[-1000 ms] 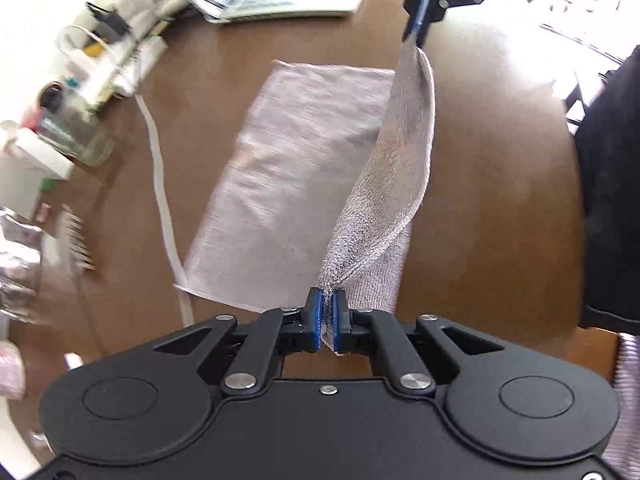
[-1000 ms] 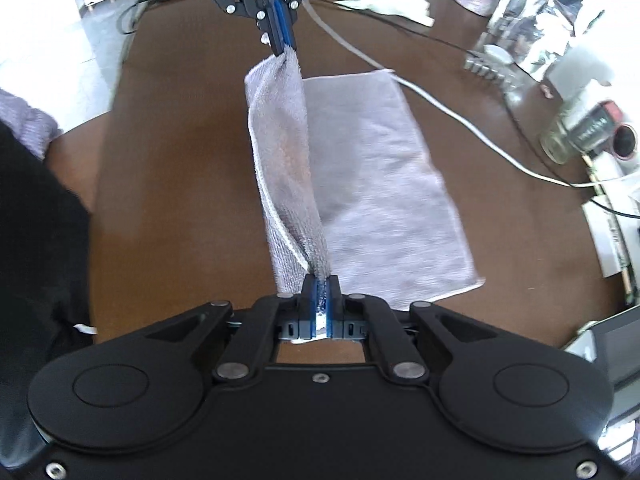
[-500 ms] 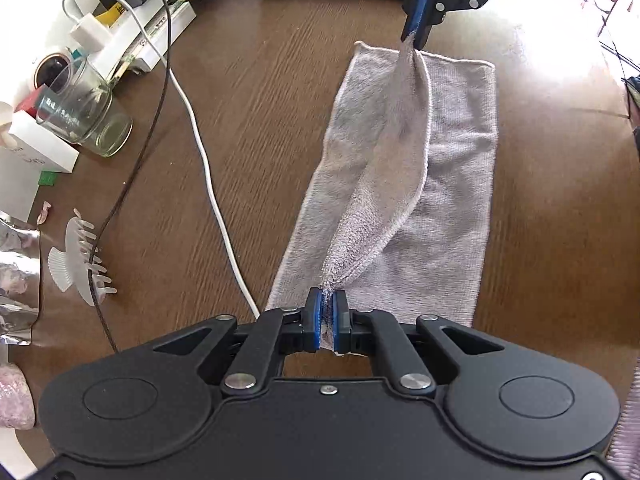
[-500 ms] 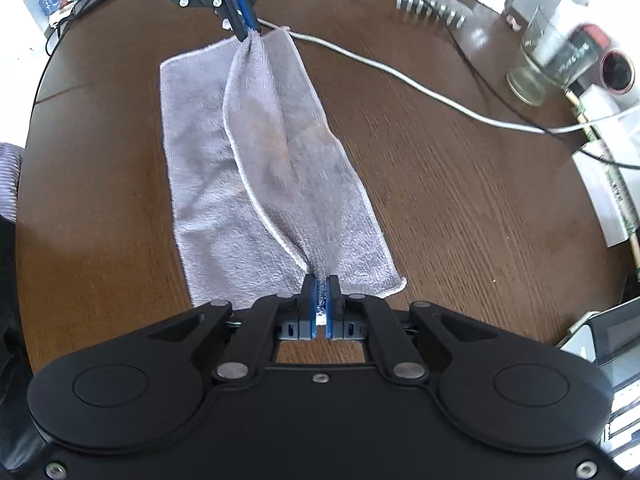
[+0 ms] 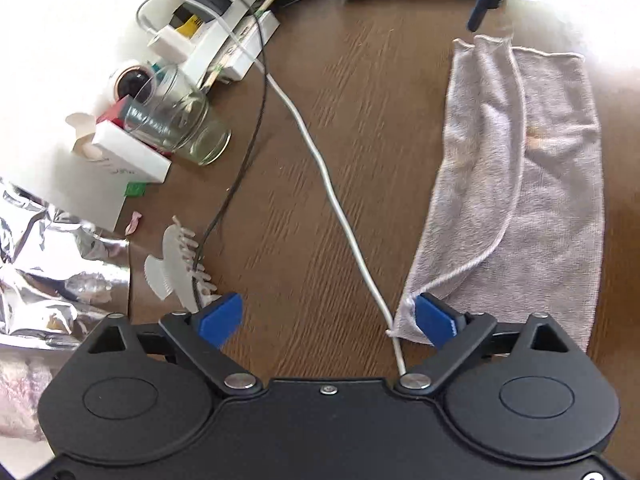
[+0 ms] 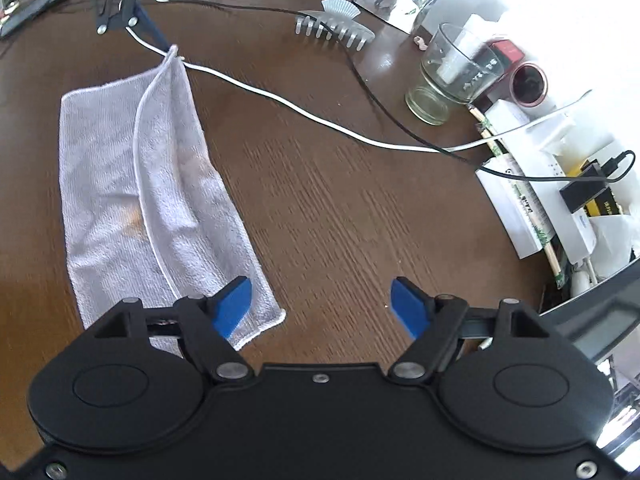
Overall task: Fold towel
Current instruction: 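Fold the towel in half lengthwise with both grippers and release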
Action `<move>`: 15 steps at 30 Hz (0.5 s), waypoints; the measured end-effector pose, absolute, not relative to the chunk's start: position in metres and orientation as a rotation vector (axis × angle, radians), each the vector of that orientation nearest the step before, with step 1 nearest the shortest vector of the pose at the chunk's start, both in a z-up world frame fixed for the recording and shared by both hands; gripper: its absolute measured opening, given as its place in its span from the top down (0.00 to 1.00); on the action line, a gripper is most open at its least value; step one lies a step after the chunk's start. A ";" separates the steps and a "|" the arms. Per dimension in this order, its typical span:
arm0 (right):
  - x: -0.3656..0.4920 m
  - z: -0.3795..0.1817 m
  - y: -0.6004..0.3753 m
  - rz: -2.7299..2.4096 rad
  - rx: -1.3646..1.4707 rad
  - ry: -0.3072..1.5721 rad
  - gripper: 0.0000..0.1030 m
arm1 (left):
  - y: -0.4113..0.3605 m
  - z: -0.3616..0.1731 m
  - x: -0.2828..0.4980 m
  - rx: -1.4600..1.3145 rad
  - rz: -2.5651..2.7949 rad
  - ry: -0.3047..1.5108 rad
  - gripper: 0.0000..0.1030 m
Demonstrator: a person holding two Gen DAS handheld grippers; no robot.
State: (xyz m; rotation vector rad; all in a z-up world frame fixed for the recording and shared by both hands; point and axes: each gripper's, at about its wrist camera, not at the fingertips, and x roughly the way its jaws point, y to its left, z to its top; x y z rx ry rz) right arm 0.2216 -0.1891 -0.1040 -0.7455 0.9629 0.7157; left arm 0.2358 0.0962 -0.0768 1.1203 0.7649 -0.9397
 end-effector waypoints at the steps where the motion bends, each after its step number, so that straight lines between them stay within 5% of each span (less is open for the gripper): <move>1: 0.217 -0.103 -0.187 0.751 -0.769 0.963 0.22 | 0.096 -0.076 0.232 1.130 -0.956 0.763 0.05; 15: 0.126 -0.116 -0.157 1.129 -0.934 1.017 0.21 | 0.102 -0.103 0.121 1.211 -1.302 0.884 0.02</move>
